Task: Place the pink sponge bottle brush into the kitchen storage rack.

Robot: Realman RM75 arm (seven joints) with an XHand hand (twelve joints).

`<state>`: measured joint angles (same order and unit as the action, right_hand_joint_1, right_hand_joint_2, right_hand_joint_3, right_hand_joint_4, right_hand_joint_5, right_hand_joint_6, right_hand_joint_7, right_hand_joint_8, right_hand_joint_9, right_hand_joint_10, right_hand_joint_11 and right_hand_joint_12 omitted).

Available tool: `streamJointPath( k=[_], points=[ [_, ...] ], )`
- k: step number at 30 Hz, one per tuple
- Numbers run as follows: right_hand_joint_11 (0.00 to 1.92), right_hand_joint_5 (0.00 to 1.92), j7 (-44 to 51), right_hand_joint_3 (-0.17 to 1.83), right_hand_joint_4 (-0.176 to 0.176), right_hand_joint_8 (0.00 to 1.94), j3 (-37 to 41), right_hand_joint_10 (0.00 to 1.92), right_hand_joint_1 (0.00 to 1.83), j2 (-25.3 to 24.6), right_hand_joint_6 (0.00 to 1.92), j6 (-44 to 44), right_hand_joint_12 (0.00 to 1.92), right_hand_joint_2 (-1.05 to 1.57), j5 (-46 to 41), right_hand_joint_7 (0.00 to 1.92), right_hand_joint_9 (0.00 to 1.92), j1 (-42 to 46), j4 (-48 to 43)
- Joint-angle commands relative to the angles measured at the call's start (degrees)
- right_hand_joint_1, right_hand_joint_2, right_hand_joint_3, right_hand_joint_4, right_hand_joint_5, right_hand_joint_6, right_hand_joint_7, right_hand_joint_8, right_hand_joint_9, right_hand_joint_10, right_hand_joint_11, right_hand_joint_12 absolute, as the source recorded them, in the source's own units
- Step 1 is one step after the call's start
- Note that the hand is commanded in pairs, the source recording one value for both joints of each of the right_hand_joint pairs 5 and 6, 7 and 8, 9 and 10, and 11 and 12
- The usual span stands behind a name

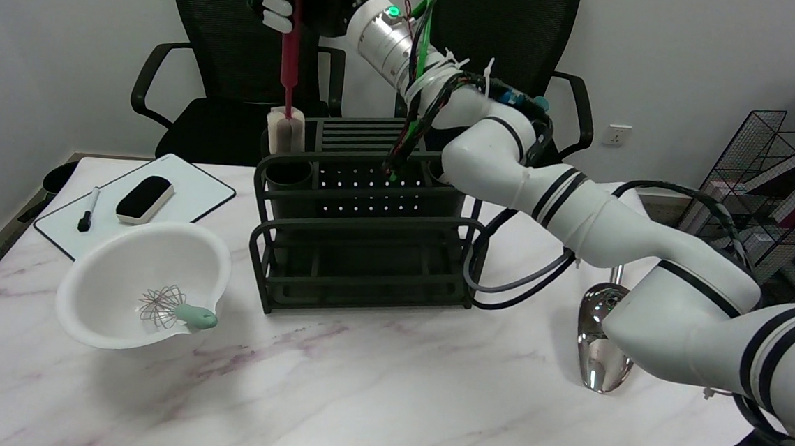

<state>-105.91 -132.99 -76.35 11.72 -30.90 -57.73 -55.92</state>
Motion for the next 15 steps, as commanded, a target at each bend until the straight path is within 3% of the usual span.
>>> streamJointPath(
  k=[1, 15],
  points=[
    [1.84, 1.92, -1.92, 0.52, 0.000, 1.92, -0.43, 1.92, 0.98, -1.05, 1.92, 2.08, 1.84, 1.55, 0.15, 1.92, 1.92, 2.12, 4.62],
    [1.84, 1.92, -1.92, 0.53, 0.000, 1.92, -0.50, 1.92, 0.99, -4.30, 1.92, 4.06, 1.84, 1.52, 1.59, 1.92, 1.92, -0.17, 12.81]
  ],
)
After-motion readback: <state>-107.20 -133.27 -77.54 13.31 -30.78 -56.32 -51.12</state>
